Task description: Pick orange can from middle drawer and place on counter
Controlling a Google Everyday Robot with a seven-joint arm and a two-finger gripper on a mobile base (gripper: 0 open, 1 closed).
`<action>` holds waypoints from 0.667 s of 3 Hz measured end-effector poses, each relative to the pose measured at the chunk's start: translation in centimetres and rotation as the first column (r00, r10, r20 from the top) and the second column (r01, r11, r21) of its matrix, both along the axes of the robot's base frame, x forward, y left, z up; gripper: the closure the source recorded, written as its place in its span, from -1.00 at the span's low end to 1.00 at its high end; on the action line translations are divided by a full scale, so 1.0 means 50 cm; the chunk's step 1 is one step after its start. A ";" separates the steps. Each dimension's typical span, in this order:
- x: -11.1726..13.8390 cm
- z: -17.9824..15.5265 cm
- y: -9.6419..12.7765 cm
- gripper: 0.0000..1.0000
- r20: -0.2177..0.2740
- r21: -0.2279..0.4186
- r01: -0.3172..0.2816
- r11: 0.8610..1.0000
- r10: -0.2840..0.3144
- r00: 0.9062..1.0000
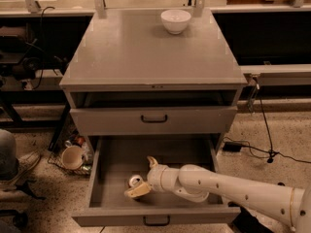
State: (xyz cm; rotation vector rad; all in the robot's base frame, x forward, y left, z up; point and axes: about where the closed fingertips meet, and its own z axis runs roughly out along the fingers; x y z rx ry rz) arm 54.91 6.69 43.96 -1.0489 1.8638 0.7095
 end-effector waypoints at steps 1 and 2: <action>0.004 -0.014 0.004 -1.00 -0.006 0.014 0.002 1.000 -0.002 1.000; 0.005 -0.026 0.008 -1.00 -0.012 0.028 0.004 1.000 -0.003 1.000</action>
Offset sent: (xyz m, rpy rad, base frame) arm 0.0042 0.0028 -0.0209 0.0445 0.0198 -0.0112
